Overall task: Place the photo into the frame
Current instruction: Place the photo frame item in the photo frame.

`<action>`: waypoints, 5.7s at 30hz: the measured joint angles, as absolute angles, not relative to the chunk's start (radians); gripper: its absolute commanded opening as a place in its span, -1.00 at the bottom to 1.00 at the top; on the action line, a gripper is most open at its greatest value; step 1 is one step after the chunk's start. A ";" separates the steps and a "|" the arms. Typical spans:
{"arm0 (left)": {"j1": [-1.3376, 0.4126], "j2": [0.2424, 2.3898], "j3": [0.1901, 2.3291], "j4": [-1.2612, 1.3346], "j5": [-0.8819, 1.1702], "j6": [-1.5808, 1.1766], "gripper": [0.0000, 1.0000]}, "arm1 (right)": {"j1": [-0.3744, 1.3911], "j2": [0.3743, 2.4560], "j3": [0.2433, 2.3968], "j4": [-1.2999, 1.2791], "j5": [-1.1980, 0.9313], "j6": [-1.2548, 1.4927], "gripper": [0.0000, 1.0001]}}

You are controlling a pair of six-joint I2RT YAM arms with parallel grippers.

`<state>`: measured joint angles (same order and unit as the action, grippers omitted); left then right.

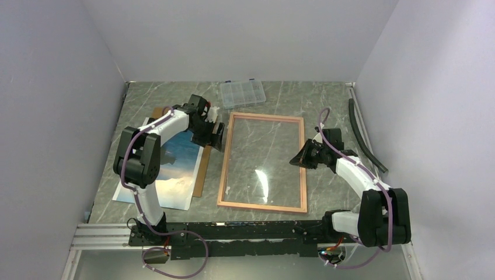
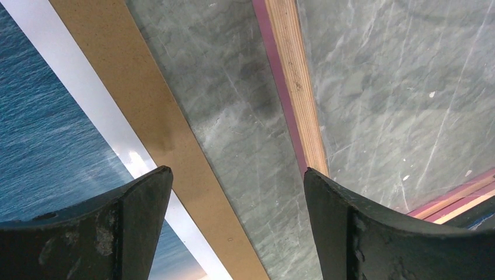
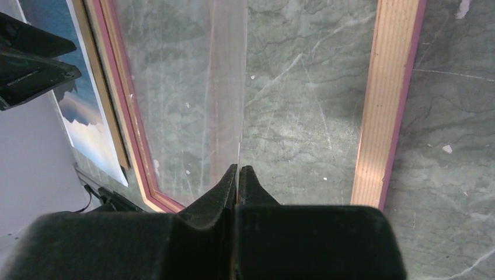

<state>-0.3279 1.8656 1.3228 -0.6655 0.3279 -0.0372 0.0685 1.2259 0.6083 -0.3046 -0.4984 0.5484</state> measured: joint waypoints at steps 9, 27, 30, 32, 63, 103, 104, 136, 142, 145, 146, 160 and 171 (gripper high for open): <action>-0.337 1.866 1.322 -0.654 0.328 -0.033 0.51 | 0.065 1.269 0.609 -0.294 -0.525 0.539 -1.00; -0.350 1.907 1.282 -0.592 0.337 0.012 0.00 | 0.051 1.289 0.662 -0.325 -0.636 0.542 -1.00; -0.360 1.907 1.264 -0.577 0.348 0.015 -0.02 | 0.050 1.288 0.669 -0.327 -0.656 0.562 -1.00; -0.366 1.905 1.255 -0.570 0.360 0.015 -0.05 | 0.050 1.288 0.669 -0.327 -0.668 0.580 -1.00; -0.375 1.897 1.221 -0.531 0.395 0.015 -0.36 | 0.048 1.214 0.589 -0.263 -0.692 0.682 -1.00; -0.392 1.897 1.219 -0.529 0.378 0.015 -0.48 | 0.131 0.970 0.397 0.255 -0.716 0.939 -1.00; -0.393 1.897 1.219 -0.529 0.378 0.015 -0.48 | 0.131 0.969 0.397 0.258 -0.716 0.939 -1.00; -0.403 1.897 1.219 -0.530 0.373 0.015 -0.56 | 0.139 1.033 0.384 0.061 -0.587 0.768 -0.29; -0.403 1.897 1.219 -0.530 0.373 0.015 -0.57 | 0.140 1.055 0.410 0.009 -0.566 0.733 0.42; -0.404 1.897 1.219 -0.530 0.373 0.015 -0.57 | 0.141 1.065 0.453 -0.049 -0.536 0.700 0.63; -0.404 1.897 1.219 -0.530 0.373 0.015 -0.57 | 0.141 1.068 0.471 -0.072 -0.523 0.686 0.64; -0.406 1.897 1.219 -0.530 0.373 0.015 -0.59 | 0.150 1.188 0.586 -0.247 -0.390 0.563 0.99; -0.407 1.897 1.219 -0.530 0.372 0.015 -0.61 | 0.188 1.331 0.685 -0.306 -0.319 0.515 0.99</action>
<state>-0.4072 1.8965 1.2190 -0.5304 0.3721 0.0154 0.1879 1.3312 0.6849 -0.3058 -0.3195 0.5152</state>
